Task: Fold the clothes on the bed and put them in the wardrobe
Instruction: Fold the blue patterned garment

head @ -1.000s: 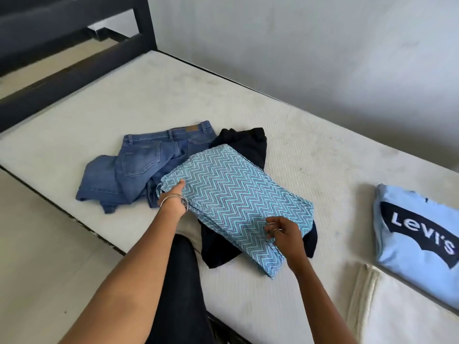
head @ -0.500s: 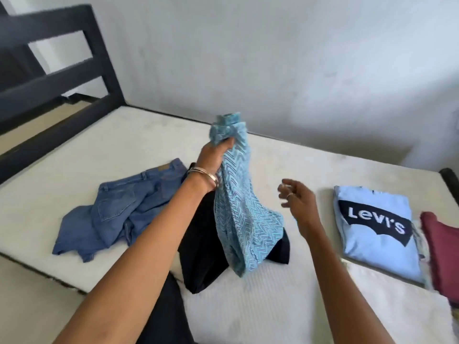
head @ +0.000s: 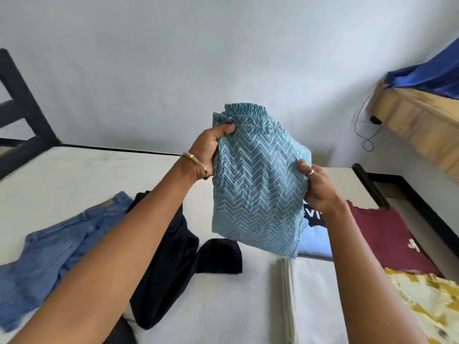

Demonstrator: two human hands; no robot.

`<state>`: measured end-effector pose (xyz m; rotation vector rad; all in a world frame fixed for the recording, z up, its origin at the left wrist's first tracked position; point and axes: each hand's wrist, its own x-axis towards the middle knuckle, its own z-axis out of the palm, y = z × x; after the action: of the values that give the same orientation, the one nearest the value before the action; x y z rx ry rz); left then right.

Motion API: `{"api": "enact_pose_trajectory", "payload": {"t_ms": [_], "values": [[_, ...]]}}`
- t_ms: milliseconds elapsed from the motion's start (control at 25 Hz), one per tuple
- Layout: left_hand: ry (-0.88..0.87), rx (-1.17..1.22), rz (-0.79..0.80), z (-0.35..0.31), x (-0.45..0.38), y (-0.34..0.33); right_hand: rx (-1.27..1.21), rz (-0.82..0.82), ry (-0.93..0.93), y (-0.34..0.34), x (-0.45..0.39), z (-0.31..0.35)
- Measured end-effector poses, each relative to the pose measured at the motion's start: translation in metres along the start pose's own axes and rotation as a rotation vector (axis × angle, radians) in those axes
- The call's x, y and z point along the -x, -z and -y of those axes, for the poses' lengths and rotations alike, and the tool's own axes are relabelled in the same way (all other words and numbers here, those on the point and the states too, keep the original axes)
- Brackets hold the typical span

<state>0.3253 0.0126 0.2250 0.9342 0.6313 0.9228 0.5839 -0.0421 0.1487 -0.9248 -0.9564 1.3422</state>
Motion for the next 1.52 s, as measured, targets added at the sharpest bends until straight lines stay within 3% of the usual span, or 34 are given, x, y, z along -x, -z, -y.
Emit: {"api": "enact_pose_trajectory", "payload": {"t_ms": [160, 320, 480, 680, 760, 880, 1040, 1160, 1320, 1520], "values": [[-0.001, -0.162, -0.067, 0.014, -0.01, 0.027, -0.006, -0.068, -0.001, -0.002, -0.009, 0.012], [-0.171, -0.425, -0.278, 0.017, -0.032, 0.05, 0.057, -0.188, 0.045, -0.013, -0.035, 0.02], [-0.347, -0.531, -0.362, 0.007, -0.041, 0.047, 0.216, -0.258, 0.188, -0.024, -0.054, 0.026], [-0.516, -0.53, -0.227, 0.011, -0.016, 0.052, 0.326, -0.212, 0.324, -0.014, -0.034, 0.022], [-0.421, -0.529, -0.122, 0.033, 0.01, 0.06, 0.391, -0.129, 0.257, -0.005, -0.007, -0.005], [-0.072, -0.719, 0.097, 0.1, 0.065, 0.092, 0.471, 0.037, 0.065, 0.018, 0.052, -0.073], [0.486, -1.081, 0.532, 0.21, 0.13, 0.146, 0.529, 0.346, -0.433, 0.043, 0.123, -0.166], [0.635, -1.24, 0.689, 0.261, 0.156, 0.149, 0.704, 0.464, -0.671, 0.047, 0.154, -0.205], [0.553, -1.158, 0.648, 0.252, 0.14, 0.149, 0.571, 0.383, -0.593, 0.042, 0.15, -0.194], [0.313, -0.705, 0.245, 0.193, 0.076, 0.144, 0.103, 0.102, -0.282, 0.044, 0.091, -0.164]]}}
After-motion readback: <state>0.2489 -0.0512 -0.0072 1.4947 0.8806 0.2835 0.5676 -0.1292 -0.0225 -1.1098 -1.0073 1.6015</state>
